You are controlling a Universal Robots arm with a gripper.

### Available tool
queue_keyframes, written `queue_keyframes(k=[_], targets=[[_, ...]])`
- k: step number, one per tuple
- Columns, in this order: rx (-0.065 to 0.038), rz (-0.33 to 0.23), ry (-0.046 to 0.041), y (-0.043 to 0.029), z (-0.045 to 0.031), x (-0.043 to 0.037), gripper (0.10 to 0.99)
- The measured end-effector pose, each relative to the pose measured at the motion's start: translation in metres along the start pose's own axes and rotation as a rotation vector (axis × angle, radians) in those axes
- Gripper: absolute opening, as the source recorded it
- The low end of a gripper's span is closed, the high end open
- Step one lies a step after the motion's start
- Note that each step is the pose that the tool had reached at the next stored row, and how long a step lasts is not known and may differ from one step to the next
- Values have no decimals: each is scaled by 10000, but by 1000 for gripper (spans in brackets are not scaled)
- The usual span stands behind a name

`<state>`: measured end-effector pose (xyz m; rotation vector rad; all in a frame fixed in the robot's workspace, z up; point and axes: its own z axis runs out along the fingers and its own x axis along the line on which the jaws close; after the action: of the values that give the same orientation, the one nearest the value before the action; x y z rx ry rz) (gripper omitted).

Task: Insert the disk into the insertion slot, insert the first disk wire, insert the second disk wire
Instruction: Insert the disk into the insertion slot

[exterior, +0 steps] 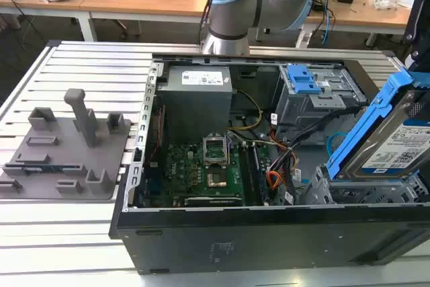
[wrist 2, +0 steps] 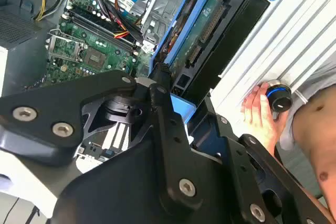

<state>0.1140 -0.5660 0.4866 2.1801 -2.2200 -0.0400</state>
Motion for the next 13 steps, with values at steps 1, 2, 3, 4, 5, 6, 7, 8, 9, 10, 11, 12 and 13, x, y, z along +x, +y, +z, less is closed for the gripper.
queue_keyframes(k=[1,2,3,4,5,6,7,8,9,10,11,12,13], targets=[[0,0,0,0,0,0,365],[0,0,0,0,0,0,365],[0,0,0,0,0,0,365],[0,1,0,0,0,0,365],[0,0,0,0,0,0,365],[0,0,0,0,0,0,365],[0,0,0,0,0,0,365],[0,0,0,0,0,0,365],[0,0,0,0,0,0,365],[0,0,0,0,0,0,365],[6,-7,0,0,0,0,365],[18,-10,-4,0,0,0,365],[33,-14,-10,0,1,0,365]])
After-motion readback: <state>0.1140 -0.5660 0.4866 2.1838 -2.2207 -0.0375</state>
